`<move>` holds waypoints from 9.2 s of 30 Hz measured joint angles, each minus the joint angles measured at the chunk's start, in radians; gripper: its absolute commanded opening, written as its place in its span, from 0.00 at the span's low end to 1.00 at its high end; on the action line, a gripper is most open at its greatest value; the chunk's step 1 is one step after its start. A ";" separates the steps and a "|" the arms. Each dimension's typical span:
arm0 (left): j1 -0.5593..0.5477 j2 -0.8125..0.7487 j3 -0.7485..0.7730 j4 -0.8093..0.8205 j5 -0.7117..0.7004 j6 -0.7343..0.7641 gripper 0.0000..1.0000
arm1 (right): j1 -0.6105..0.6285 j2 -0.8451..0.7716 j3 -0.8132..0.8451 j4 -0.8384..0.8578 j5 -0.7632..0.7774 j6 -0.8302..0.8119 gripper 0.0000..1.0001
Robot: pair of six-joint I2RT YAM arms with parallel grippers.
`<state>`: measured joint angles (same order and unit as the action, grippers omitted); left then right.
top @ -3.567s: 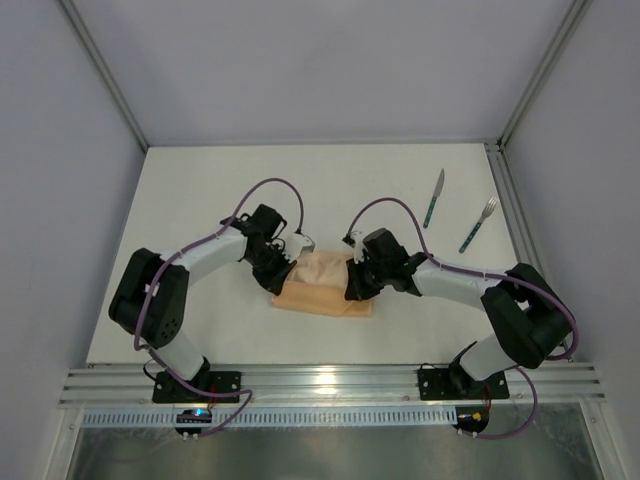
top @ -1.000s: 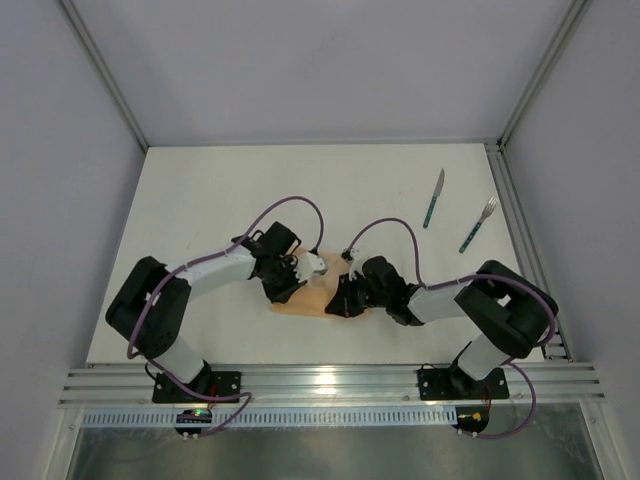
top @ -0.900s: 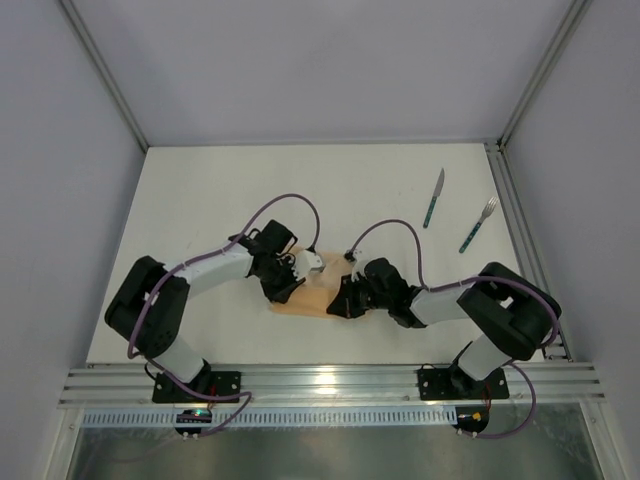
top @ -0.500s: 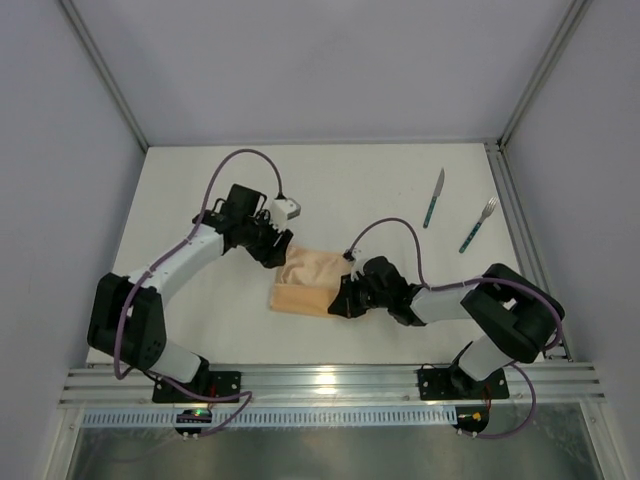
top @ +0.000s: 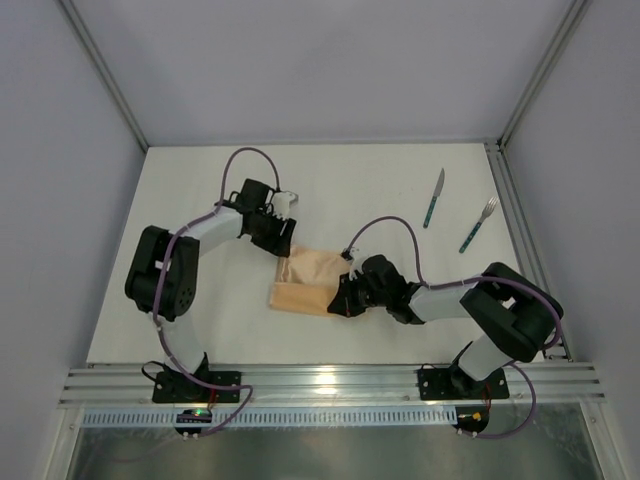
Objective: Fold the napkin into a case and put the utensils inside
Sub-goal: Pick up the 2/3-rectangle-folded napkin from the center of the board, then fold the 2/3-rectangle-folded napkin at the center of the board, then pick up the top corner of the smaller rectangle folded napkin from the center of the board, then stuff the top corner of the smaller-rectangle-folded napkin into the folded napkin.
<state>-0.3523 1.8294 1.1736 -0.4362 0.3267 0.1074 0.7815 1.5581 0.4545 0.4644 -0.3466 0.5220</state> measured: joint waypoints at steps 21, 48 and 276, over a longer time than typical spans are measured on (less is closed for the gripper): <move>0.008 0.032 -0.023 -0.047 0.170 0.027 0.00 | 0.000 -0.005 0.002 -0.014 0.004 0.005 0.04; -0.265 -0.502 -0.427 0.088 0.076 0.371 0.00 | -0.024 0.050 0.113 -0.140 -0.015 0.032 0.04; -0.510 -0.322 0.062 -0.343 0.024 0.390 0.65 | -0.183 0.001 0.089 -0.131 -0.027 0.112 0.04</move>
<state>-0.8619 1.5070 1.2358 -0.7792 0.3504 0.4976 0.5983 1.5589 0.5434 0.3332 -0.3733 0.6338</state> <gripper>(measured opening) 0.636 0.092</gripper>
